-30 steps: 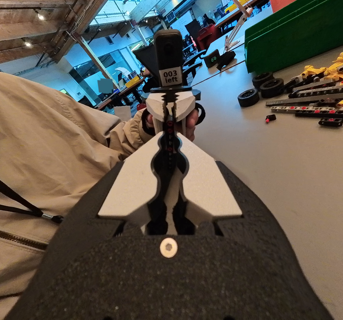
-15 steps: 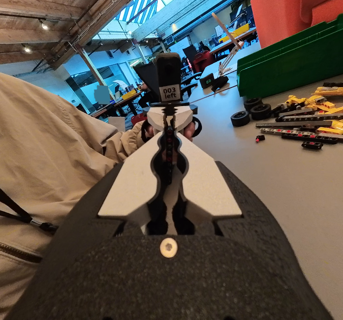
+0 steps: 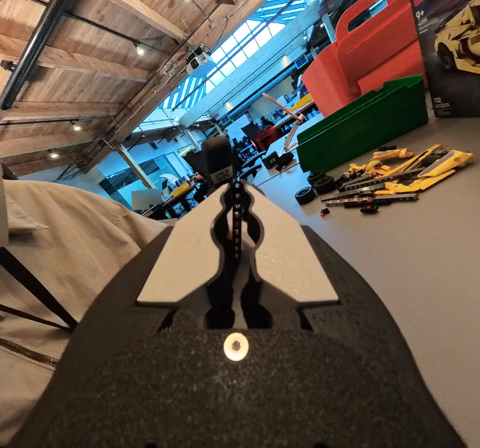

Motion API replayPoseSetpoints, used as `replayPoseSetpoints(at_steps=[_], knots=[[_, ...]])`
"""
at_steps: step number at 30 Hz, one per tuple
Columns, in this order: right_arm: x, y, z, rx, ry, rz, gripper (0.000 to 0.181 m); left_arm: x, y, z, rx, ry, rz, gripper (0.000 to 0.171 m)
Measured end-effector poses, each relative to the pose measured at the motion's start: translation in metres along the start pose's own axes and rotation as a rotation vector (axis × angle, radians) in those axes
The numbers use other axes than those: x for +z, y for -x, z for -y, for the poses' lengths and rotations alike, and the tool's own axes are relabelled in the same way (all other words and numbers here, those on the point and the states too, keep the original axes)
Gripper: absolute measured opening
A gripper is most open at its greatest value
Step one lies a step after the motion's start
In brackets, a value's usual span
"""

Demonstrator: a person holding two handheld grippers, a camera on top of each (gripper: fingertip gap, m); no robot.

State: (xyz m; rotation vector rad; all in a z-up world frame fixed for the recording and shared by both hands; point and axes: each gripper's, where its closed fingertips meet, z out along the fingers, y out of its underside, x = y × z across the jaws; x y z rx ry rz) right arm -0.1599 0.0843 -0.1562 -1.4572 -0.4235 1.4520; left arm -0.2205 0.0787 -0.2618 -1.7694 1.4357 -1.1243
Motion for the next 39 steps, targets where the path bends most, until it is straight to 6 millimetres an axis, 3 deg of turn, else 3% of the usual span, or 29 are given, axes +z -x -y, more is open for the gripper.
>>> replayPoseSetpoints(at_steps=[2, 4, 9, 13, 15, 17, 22, 26, 28, 30, 33, 36, 39], knots=[[-0.007, -0.012, 0.007, 0.013, -0.039, -0.057, 0.005, 0.026, 0.006, -0.008, 0.096, 0.17, 0.075, 0.007], [-0.018, -0.025, 0.014, 0.036, -0.086, -0.113, 0.005, 0.048, -0.001, -0.008, 0.112, 0.265, 0.022, 0.007], [-0.055, -0.072, 0.028, 0.067, -0.205, -0.393, 0.005, 0.09, 0.01, -0.013, 0.137, 0.398, 0.0, 0.007], [-0.067, -0.075, 0.037, 0.07, -0.256, -0.433, 0.005, 0.11, 0.006, -0.008, 0.164, 0.364, -0.035, 0.007], [-0.074, -0.072, 0.044, 0.045, -0.264, -0.448, 0.005, 0.115, 0.001, 0.008, 0.145, 0.282, -0.066, 0.007], [-0.09, -0.071, 0.056, -0.023, -0.287, -0.512, 0.005, 0.115, -0.006, 0.024, 0.121, 0.216, -0.118, 0.007], [-0.125, -0.064, 0.075, -0.106, -0.306, -0.609, 0.005, 0.116, 0.009, 0.021, 0.215, 0.238, -0.076, 0.007], [-0.159, -0.052, 0.084, -0.165, -0.215, -0.738, 0.006, 0.114, 0.003, 0.04, 0.204, 0.091, -0.121, 0.007], [-0.164, -0.05, 0.067, -0.1, -0.1, -0.732, 0.006, 0.104, -0.004, 0.057, 0.208, -0.02, -0.153, 0.007], [-0.155, -0.058, 0.042, -0.028, 0.01, -0.702, 0.006, 0.09, -0.009, 0.077, 0.163, -0.156, -0.204, 0.007], [-0.11, -0.077, -0.021, 0.092, 0.289, -0.619, 0.006, 0.066, -0.009, 0.099, 0.087, -0.299, -0.277, 0.007], [-0.071, -0.087, -0.088, 0.002, 0.647, -0.589, 0.006, 0.049, -0.008, 0.107, -0.018, -0.376, -0.366, 0.007], [-0.06, -0.099, -0.124, -0.132, 0.859, -0.636, 0.006, 0.039, -0.012, 0.114, -0.162, -0.426, -0.485, 0.007]])
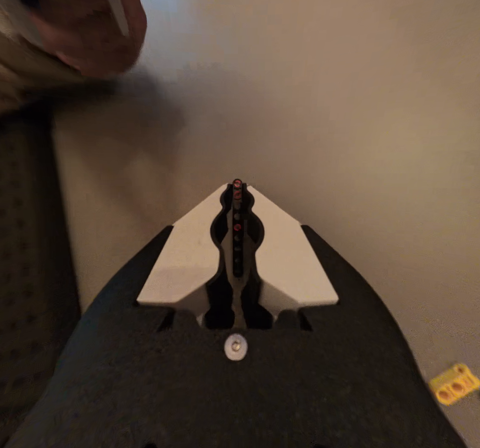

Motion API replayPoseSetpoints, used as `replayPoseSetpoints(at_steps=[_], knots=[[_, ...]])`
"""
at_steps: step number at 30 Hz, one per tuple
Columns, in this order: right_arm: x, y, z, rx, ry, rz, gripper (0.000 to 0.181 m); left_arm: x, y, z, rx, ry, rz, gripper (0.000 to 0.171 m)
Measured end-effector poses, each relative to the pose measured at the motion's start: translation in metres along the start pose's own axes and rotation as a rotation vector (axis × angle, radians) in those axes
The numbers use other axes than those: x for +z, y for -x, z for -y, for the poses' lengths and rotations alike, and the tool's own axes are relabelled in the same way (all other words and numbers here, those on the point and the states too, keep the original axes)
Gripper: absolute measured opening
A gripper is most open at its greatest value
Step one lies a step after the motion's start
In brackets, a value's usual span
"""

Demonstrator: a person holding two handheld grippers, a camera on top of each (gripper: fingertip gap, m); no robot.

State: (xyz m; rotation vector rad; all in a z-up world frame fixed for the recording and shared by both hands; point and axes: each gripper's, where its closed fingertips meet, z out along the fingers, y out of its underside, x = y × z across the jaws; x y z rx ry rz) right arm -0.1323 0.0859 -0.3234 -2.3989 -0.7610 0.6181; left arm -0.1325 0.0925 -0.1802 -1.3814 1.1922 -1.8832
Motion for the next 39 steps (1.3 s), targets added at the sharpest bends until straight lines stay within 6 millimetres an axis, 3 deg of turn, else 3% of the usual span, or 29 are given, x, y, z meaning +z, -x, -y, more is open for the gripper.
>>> replayPoseSetpoints(at_steps=[2, 4, 7, 9, 11, 15, 20, 22, 26, 29, 32, 35, 37, 39], knots=[[0.006, 0.001, 0.003, -0.067, -0.013, -0.038, 0.006, -0.002, -0.007, 0.006, -0.116, -0.038, -0.09, 0.007], [-0.002, 0.002, 0.019, -0.122, -0.114, -0.06, 0.026, -0.005, -0.006, 0.01, -0.228, -0.083, -0.143, 0.007], [-0.049, 0.007, 0.07, -0.257, -0.469, -0.154, 0.031, -0.006, 0.001, 0.012, -0.381, -0.131, -0.192, 0.007], [-0.082, 0.01, 0.092, -0.346, -0.654, -0.259, 0.033, -0.006, 0.003, 0.012, -0.439, -0.15, -0.211, 0.007], [-0.095, 0.013, 0.095, -0.413, -0.716, -0.353, 0.034, -0.006, 0.004, 0.011, -0.475, -0.153, -0.22, 0.007], [-0.098, 0.028, 0.099, -0.55, -0.766, -0.437, 0.024, -0.003, 0.002, 0.006, -0.477, -0.123, -0.227, 0.007], [-0.096, 0.029, 0.098, -0.568, -0.747, -0.435, 0.017, 0.001, -0.002, 0.0, -0.464, -0.086, -0.232, 0.006], [-0.094, 0.03, 0.097, -0.583, -0.73, -0.442, 0.007, 0.001, -0.002, 0.001, -0.466, -0.094, -0.238, 0.006], [-0.094, 0.029, 0.097, -0.603, -0.721, -0.478, 0.006, 0.001, 0.001, 0.001, -0.459, -0.091, -0.218, 0.006], [-0.113, 0.014, 0.096, -0.55, -0.749, -0.53, 0.006, -0.006, 0.018, 0.009, -0.392, -0.103, -0.1, 0.037], [-0.177, -0.041, 0.066, -0.339, -0.679, -0.753, 0.006, -0.016, 0.04, 0.006, -0.246, -0.041, 0.075, 0.037], [-0.224, -0.093, -0.026, 0.042, -0.403, -0.86, 0.007, -0.02, 0.061, -0.002, -0.115, 0.041, 0.258, 0.037], [-0.247, -0.104, -0.075, 0.158, -0.3, -0.916, 0.006, -0.025, 0.067, 0.0, -0.018, 0.093, 0.346, 0.037], [-0.249, -0.101, -0.108, 0.239, -0.217, -0.87, 0.007, -0.037, 0.074, 0.006, 0.095, 0.142, 0.441, 0.037]])
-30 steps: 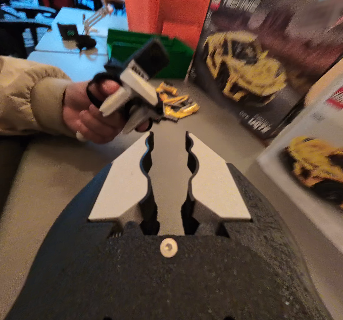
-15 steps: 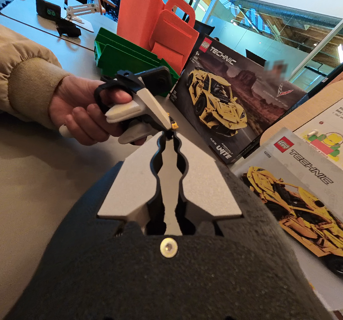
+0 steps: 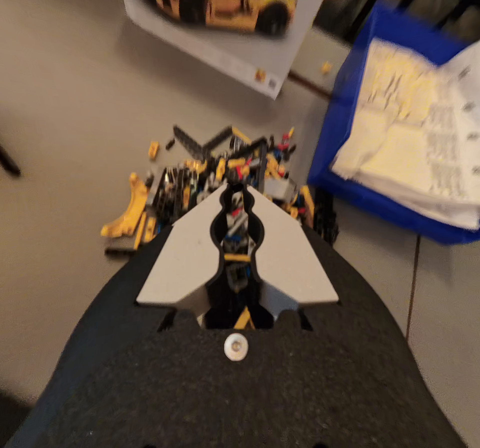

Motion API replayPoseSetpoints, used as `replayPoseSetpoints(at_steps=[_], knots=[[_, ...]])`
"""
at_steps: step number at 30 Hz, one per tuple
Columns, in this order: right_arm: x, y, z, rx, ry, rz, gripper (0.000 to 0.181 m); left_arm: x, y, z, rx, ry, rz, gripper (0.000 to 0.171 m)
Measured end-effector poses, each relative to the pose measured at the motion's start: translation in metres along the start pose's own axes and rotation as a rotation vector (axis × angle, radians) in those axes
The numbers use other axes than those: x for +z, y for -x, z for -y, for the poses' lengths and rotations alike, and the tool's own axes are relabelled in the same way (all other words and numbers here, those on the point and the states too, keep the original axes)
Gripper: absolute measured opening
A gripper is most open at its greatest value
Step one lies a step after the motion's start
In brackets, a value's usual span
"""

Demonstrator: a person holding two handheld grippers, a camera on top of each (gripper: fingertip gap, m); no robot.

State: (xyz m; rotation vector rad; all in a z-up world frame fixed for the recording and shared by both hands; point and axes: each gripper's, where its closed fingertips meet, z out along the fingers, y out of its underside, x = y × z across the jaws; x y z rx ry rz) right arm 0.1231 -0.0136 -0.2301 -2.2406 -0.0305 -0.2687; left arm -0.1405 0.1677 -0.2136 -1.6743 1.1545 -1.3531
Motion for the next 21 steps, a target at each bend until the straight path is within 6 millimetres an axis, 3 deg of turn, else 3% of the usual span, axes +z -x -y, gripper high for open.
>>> replayPoseSetpoints(at_steps=[3, 5, 7, 9, 12, 14, 17, 19, 21], knots=[[0.001, -0.008, -0.035, 0.003, 0.112, -0.008, 0.007, -0.029, 0.03, 0.013, 0.175, 0.045, 0.197, 0.037], [0.004, -0.008, -0.046, 0.008, 0.131, -0.003, 0.007, -0.061, 0.048, 0.021, 0.221, 0.07, 0.289, 0.037], [0.005, -0.008, -0.052, 0.006, 0.152, -0.01, 0.012, -0.1, 0.064, 0.015, 0.18, 0.127, 0.34, 0.038], [0.004, -0.01, -0.048, -0.016, 0.153, -0.038, 0.018, -0.14, 0.08, -0.006, 0.099, 0.207, 0.385, 0.037], [-0.001, 0.002, -0.017, -0.057, 0.108, -0.064, 0.024, -0.176, 0.094, -0.066, -0.008, 0.423, 0.427, 0.037], [0.0, 0.033, 0.019, -0.107, 0.035, -0.016, 0.024, -0.174, 0.09, -0.09, -0.086, 0.45, 0.391, 0.037], [0.01, 0.108, 0.07, -0.178, -0.073, 0.139, 0.025, -0.164, 0.092, -0.105, -0.164, 0.455, 0.38, 0.028], [0.02, 0.162, 0.09, -0.219, -0.123, 0.253, 0.025, -0.158, 0.097, -0.113, -0.176, 0.49, 0.392, 0.028], [0.03, 0.214, 0.097, -0.241, -0.148, 0.37, 0.024, -0.151, 0.099, -0.117, -0.164, 0.518, 0.39, 0.027]])
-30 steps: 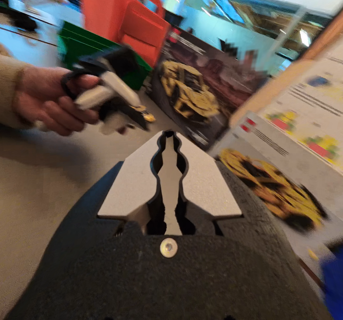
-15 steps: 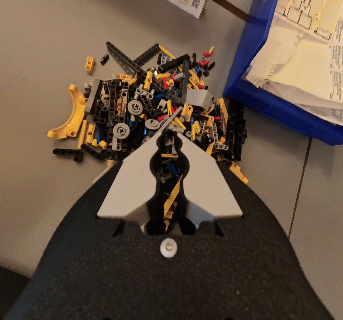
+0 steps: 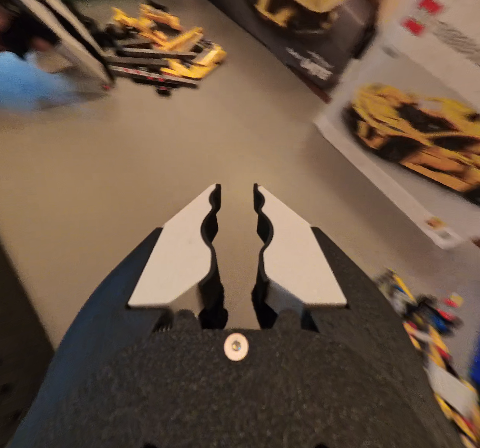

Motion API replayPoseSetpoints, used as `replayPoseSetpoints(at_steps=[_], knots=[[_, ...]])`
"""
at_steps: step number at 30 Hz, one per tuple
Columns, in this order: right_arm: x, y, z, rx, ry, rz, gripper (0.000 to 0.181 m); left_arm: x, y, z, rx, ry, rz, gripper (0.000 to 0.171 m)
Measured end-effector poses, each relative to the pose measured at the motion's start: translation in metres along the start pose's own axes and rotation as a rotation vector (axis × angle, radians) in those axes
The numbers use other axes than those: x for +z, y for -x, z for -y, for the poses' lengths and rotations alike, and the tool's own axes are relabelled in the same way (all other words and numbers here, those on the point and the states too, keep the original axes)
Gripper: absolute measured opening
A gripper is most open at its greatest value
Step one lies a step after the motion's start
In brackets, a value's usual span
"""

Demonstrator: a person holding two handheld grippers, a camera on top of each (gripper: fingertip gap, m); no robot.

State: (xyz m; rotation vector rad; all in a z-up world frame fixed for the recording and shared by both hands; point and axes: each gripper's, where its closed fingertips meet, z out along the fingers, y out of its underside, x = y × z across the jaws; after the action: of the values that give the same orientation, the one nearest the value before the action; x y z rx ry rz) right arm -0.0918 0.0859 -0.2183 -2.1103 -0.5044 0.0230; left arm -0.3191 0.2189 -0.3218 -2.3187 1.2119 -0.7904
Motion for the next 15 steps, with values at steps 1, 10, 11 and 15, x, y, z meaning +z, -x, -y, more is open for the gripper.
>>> replayPoseSetpoints(at_steps=[1, 10, 11, 15], knots=[[0.013, 0.019, 0.003, -0.011, 0.001, 0.044, 0.024, 0.002, 0.0, 0.002, 0.008, 0.0, 0.006, 0.025], [0.068, 0.138, 0.035, 0.263, -0.246, 0.436, 0.023, -0.002, -0.012, 0.007, 0.039, -0.033, 0.022, 0.0], [0.072, 0.148, 0.035, 0.315, -0.232, 0.495, 0.028, -0.005, -0.021, 0.013, 0.018, -0.073, -0.027, 0.0], [0.082, 0.167, 0.022, 0.255, -0.127, 0.582, 0.029, -0.032, -0.016, 0.006, 0.061, -0.097, 0.018, 0.003]])
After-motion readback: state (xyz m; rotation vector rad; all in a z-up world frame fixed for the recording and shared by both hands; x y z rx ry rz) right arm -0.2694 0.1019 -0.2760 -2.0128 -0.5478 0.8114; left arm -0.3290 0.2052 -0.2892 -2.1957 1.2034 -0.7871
